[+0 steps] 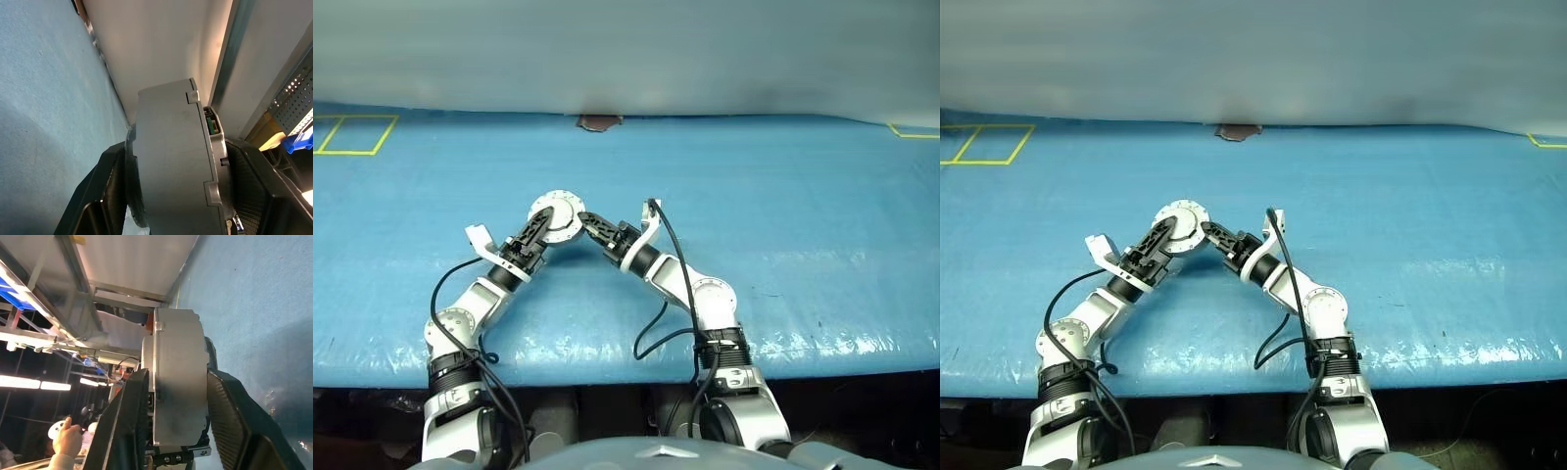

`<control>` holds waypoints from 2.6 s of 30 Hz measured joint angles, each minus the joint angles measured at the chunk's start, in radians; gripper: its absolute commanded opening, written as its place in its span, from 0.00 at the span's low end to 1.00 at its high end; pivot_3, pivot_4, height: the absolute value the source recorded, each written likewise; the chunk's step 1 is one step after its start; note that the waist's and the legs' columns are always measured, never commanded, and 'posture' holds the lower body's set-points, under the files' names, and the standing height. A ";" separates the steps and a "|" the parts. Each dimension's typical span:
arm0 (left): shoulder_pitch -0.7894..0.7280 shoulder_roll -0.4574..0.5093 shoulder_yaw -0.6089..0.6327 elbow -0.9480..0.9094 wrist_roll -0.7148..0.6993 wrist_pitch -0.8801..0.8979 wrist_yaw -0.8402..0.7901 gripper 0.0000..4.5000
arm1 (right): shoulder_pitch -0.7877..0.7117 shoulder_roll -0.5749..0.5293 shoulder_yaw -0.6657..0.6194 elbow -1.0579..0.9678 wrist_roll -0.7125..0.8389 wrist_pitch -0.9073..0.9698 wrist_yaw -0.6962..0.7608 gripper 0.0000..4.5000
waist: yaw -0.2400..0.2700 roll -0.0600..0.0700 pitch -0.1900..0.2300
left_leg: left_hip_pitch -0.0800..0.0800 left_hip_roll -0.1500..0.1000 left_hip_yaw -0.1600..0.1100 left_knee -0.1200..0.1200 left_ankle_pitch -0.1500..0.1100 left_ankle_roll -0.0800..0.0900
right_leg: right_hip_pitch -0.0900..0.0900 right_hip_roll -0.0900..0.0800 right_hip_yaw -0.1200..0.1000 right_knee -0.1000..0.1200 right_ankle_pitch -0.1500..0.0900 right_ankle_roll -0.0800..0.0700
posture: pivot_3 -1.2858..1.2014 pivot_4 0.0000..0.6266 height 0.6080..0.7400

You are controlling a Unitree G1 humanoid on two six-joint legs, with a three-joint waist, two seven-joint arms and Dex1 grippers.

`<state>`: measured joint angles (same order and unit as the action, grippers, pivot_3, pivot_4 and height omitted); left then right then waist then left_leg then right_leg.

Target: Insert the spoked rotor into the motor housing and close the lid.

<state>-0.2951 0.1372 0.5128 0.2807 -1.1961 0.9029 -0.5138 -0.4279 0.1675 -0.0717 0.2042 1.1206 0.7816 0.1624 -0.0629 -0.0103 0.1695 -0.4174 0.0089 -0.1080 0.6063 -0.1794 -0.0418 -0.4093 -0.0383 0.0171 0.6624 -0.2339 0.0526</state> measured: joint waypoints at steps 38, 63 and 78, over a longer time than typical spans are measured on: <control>-0.241 0.025 0.241 0.218 0.259 -0.746 0.475 0.58 | 0.019 0.001 -0.074 -0.075 -0.072 -0.259 -0.097 0.69 | 0.021 -0.002 0.001 | -0.004 0.001 0.000 0.007 0.000 0.000 | 0.000 0.002 0.001 -0.002 0.005 0.002 | 0.52 0.24 1.00; -0.199 0.121 0.192 0.241 0.462 -0.781 0.583 0.99 | 0.019 0.002 -0.077 -0.061 -0.081 -0.278 -0.122 0.70 | 0.003 -0.003 0.002 | -0.002 0.002 0.000 0.006 0.000 0.000 | 0.000 0.003 0.002 -0.001 0.006 0.001 | 0.52 0.24 1.00; -0.128 0.142 0.105 -0.070 0.319 -0.730 0.175 0.99 | 0.051 -0.030 0.052 -0.178 -0.299 -0.435 0.113 0.70 | 0.012 -0.003 0.002 | -0.002 0.001 0.001 0.006 0.000 0.000 | 0.002 0.002 0.002 -0.002 0.006 0.001 | 0.52 0.24 1.00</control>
<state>-0.4234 0.2795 0.6183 0.2109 -0.8768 0.1725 -0.3386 -0.3770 0.1373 -0.0197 0.0264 0.8217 0.3467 0.2750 -0.0508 -0.0130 0.1711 -0.4191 0.0103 -0.1073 0.6123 -0.1794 -0.0418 -0.4077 -0.0363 0.0187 0.6602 -0.2281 0.0538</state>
